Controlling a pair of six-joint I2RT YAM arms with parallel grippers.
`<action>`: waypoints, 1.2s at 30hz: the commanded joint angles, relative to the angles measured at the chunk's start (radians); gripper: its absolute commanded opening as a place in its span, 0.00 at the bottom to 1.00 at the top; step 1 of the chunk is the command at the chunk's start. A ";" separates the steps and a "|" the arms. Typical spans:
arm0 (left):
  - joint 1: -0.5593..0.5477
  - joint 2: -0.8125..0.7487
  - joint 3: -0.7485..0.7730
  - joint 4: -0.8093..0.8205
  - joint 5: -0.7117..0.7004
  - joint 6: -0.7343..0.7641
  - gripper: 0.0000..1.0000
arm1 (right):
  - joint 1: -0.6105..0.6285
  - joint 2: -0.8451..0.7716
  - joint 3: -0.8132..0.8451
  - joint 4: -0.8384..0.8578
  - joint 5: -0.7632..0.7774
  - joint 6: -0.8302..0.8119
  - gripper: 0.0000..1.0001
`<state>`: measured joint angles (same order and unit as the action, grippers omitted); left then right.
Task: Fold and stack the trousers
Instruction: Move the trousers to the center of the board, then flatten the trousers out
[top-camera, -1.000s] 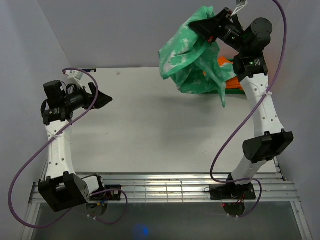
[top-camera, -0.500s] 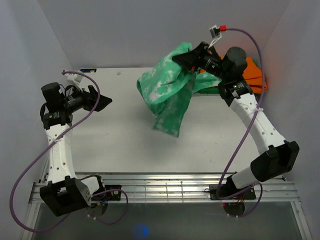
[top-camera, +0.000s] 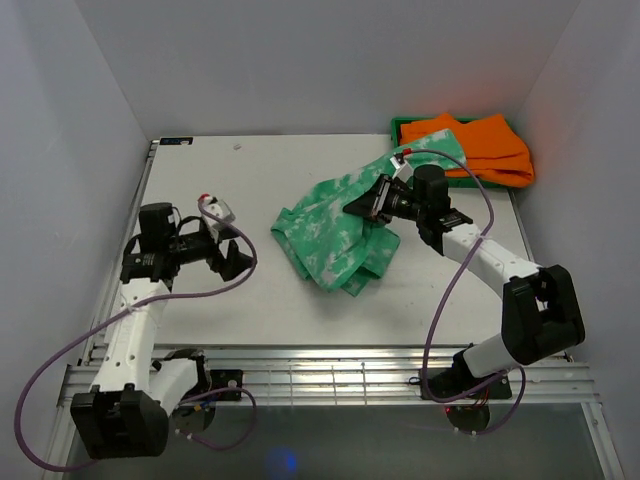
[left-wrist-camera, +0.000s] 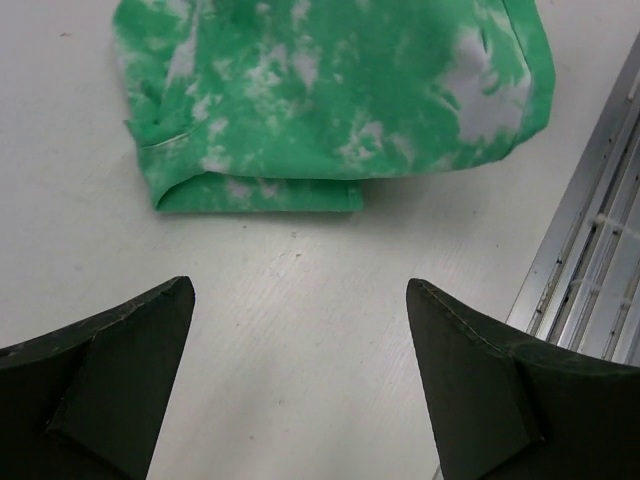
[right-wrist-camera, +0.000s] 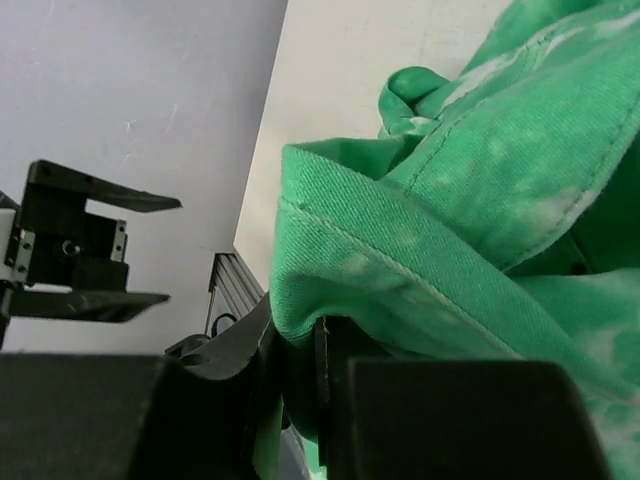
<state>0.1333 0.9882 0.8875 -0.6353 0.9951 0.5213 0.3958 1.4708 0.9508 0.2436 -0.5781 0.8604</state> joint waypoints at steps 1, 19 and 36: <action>-0.191 -0.023 -0.077 0.127 -0.107 0.135 0.98 | 0.009 -0.020 0.072 0.106 -0.013 -0.020 0.08; -0.505 0.369 -0.094 0.566 -0.421 0.117 0.98 | -0.078 0.341 0.646 -0.463 0.300 -1.131 0.98; -0.505 0.428 -0.076 0.556 -0.368 0.060 0.98 | -0.164 0.632 0.746 -0.365 0.336 -2.157 0.96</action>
<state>-0.3691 1.4364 0.7753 -0.0830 0.6117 0.6014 0.2111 2.0659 1.6417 -0.2211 -0.2550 -1.1275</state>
